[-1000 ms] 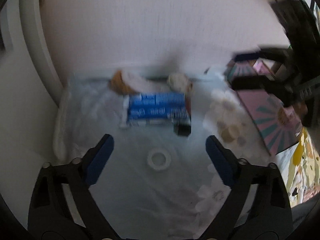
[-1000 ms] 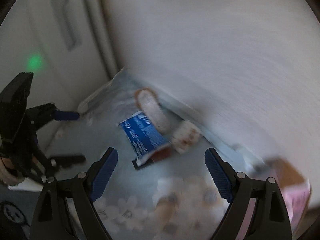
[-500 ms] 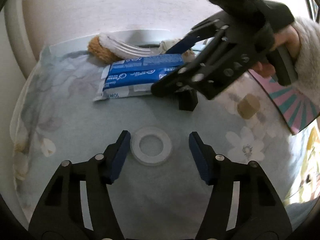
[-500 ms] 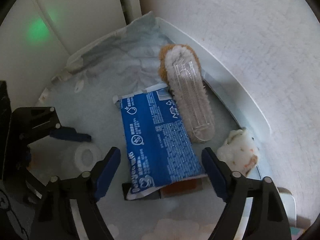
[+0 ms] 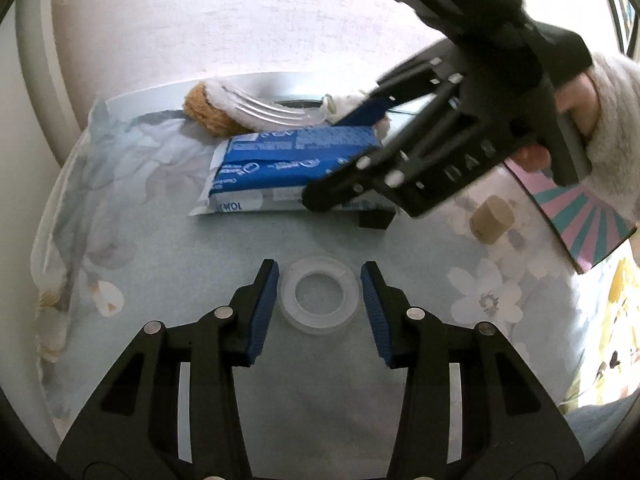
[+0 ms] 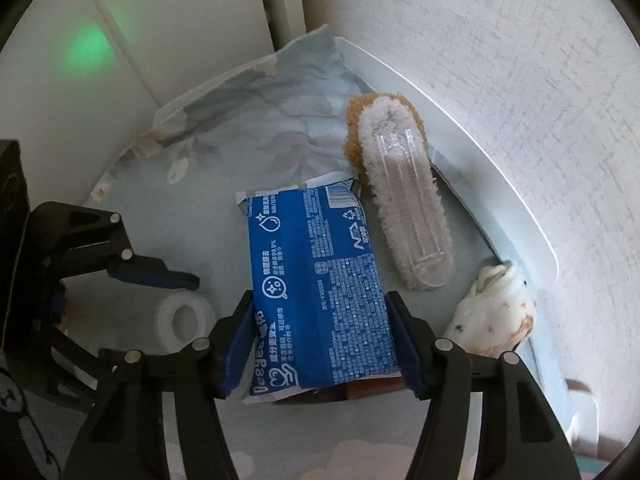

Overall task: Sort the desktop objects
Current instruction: 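Grasp the clear tape roll with left gripper while right gripper grasps the blue wipe pack, then carry tape roll and blue wipe pack into the cardboard box and release both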

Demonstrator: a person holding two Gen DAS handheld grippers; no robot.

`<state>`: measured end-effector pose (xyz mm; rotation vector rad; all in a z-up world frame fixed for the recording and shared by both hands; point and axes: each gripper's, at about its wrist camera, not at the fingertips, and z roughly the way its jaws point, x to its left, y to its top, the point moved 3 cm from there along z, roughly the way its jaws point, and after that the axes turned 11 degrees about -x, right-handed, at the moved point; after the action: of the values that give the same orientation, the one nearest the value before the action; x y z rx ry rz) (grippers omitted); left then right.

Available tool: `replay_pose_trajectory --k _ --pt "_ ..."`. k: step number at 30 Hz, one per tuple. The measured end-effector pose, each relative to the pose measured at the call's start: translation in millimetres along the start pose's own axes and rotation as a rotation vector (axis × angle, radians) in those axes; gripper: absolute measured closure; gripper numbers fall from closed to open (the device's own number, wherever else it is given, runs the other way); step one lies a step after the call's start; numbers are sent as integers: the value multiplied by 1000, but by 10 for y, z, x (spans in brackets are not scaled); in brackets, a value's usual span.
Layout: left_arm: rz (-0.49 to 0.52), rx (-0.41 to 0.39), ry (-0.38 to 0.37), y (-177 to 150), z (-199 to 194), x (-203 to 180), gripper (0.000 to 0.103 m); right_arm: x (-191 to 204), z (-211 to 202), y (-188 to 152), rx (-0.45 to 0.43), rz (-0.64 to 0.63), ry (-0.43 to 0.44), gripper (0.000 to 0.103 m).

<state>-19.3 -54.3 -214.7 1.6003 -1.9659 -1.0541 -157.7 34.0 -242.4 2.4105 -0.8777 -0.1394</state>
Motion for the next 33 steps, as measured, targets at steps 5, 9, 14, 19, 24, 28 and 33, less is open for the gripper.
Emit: replay_pose_trajectory --k 5,9,14,19,24,28,33 --pt "-53 8 17 73 -174 56 64 100 -285 55 -50 33 -6 46" --pt "-91 16 37 234 -354 143 64 -60 -669 125 -105 99 -36 46" --pt "-131 -15 51 564 -565 250 64 -264 -1263 104 -159 205 -127 45" --pt "-123 -38 33 993 -663 265 64 -446 -1766 -137 -174 303 -256 45" --pt "-41 -68 -10 1410 -668 9 64 -537 -2122 -441 -216 407 -331 45" --pt "32 -101 -54 1733 -600 -318 64 -637 -2514 -769 -272 542 -372 45" --pt "67 -108 -151 2001 -420 -741 64 -658 -2882 -1243 -297 658 -456 45"
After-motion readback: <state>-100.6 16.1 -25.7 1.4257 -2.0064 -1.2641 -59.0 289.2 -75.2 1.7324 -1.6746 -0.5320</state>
